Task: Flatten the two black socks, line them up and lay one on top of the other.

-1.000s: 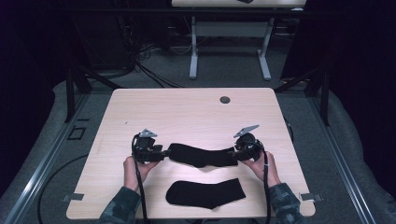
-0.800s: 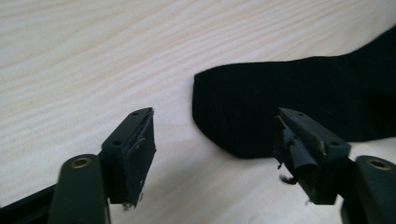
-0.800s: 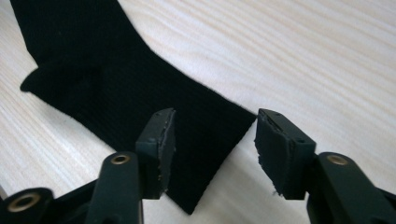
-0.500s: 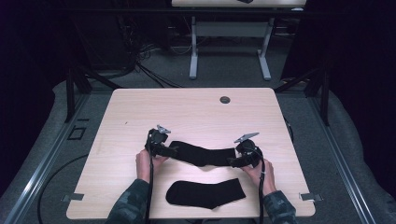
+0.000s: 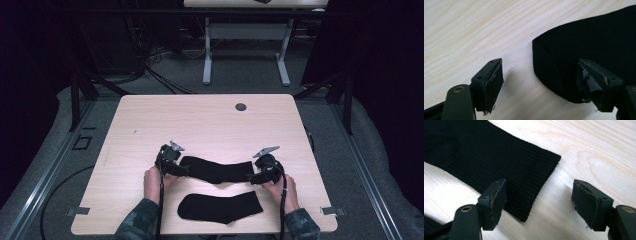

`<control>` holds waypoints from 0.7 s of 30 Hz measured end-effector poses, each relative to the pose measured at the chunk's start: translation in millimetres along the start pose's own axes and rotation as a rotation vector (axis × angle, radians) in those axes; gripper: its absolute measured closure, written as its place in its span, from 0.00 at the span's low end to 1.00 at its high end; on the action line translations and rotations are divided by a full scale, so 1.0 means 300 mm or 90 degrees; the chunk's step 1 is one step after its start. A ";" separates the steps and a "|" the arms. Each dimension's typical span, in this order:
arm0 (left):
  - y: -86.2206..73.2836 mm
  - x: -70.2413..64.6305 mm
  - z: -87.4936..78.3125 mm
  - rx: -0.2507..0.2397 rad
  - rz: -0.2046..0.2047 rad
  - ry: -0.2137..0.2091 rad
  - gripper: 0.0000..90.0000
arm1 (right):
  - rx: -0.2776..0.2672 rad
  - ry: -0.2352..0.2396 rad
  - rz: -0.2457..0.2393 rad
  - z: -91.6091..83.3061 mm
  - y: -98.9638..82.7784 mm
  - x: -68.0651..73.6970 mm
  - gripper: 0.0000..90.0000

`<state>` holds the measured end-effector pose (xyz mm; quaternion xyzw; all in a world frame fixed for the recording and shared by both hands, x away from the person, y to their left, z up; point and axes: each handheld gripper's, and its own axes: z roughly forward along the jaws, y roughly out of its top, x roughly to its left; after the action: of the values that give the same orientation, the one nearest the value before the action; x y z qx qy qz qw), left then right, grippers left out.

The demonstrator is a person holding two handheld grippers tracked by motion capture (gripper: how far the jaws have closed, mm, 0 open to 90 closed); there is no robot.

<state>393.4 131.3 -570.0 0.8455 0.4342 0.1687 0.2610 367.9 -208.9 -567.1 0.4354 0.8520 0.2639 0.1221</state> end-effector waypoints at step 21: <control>-0.091 -0.055 -0.063 -0.008 0.008 -0.026 0.25 | -0.001 0.006 -0.014 -0.023 -0.039 -0.007 0.29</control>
<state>356.8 136.5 -571.9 0.8499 0.4222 0.1561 0.2740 358.3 -218.7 -567.8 0.4243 0.8572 0.2652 0.1214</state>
